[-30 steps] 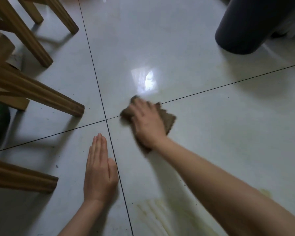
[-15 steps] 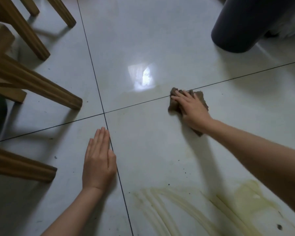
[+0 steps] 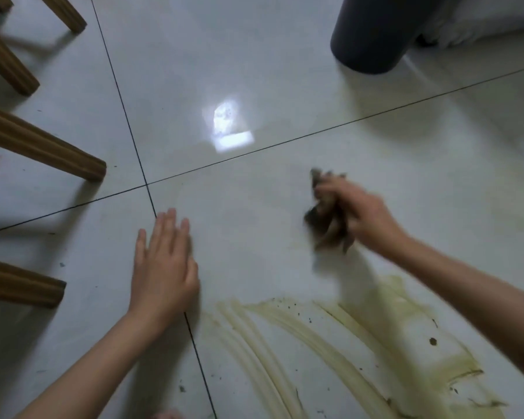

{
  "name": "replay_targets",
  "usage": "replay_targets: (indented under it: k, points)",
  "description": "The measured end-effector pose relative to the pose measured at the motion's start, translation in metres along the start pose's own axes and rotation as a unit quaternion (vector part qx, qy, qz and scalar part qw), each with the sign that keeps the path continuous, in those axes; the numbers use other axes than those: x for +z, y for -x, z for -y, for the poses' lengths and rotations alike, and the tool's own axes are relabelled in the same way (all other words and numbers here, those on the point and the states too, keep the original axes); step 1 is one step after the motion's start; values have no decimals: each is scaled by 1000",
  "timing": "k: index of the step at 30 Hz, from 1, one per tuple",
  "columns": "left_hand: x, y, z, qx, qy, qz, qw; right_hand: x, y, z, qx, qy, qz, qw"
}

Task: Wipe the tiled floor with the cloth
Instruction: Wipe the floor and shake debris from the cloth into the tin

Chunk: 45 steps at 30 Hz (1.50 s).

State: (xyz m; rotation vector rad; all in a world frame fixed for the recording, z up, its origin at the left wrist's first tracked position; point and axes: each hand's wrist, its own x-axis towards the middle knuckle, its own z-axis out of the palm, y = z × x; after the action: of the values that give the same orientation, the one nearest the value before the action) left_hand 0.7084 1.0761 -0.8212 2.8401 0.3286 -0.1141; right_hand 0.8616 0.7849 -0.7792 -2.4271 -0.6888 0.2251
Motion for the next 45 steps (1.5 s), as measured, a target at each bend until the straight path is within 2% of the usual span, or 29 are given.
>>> replay_targets:
  k: [3,4,6,8,11,12,14,16,18,20,24,26,28,31,34,35,37,39,40,43,45]
  points:
    - [8,13,-35,42,-23,53,997,-5,-31,-47,66,122,33,990]
    - [12,17,-45,49,-25,55,997,4,-31,-55,90,133,46,986]
    - [20,25,-60,59,-41,59,996,27,-23,-59,117,123,8,985]
    - [26,29,-67,42,-52,87,994,42,-3,-50,90,89,-25,992]
    - [28,26,-70,21,-58,121,991,59,56,-30,3,46,-18,999]
    - [26,24,-71,20,-65,136,988,65,81,-20,-28,38,-4,999]
    - [20,20,-74,23,-99,164,981,68,124,-2,-72,21,75,994]
    - [14,18,-80,21,-146,190,971,57,143,4,-79,-22,119,990]
    - [8,14,-91,4,-172,219,960,30,150,7,12,-143,51,988]
    - [3,11,-102,-11,-205,238,949,-9,161,4,112,-249,-55,960]
    - [-4,15,-137,-71,-264,241,931,-78,236,-13,155,-302,-182,923]
    - [1,22,-162,-47,-255,216,941,-91,286,-20,194,-271,-239,912]
    - [12,33,-188,38,-233,191,953,-90,337,-23,248,-197,-275,908]
    - [29,47,-225,164,-203,183,948,-77,406,-21,334,-128,-297,885]
    - [44,49,-256,221,-177,181,942,-66,452,-20,359,-41,-308,880]
    - [49,48,-264,227,-170,187,941,-61,461,-22,376,-11,-287,881]
    - [55,44,-274,227,-161,199,940,-46,468,-30,445,45,-164,879]
    - [58,40,-277,220,-168,207,939,-24,464,-42,514,102,-15,852]
    - [59,38,-276,217,-177,206,938,-14,461,-50,523,118,17,844]
    - [60,30,-269,211,-203,205,934,-1,446,-72,499,125,-35,857]
    - [61,26,-262,215,-201,212,932,2,442,-84,498,146,-59,853]
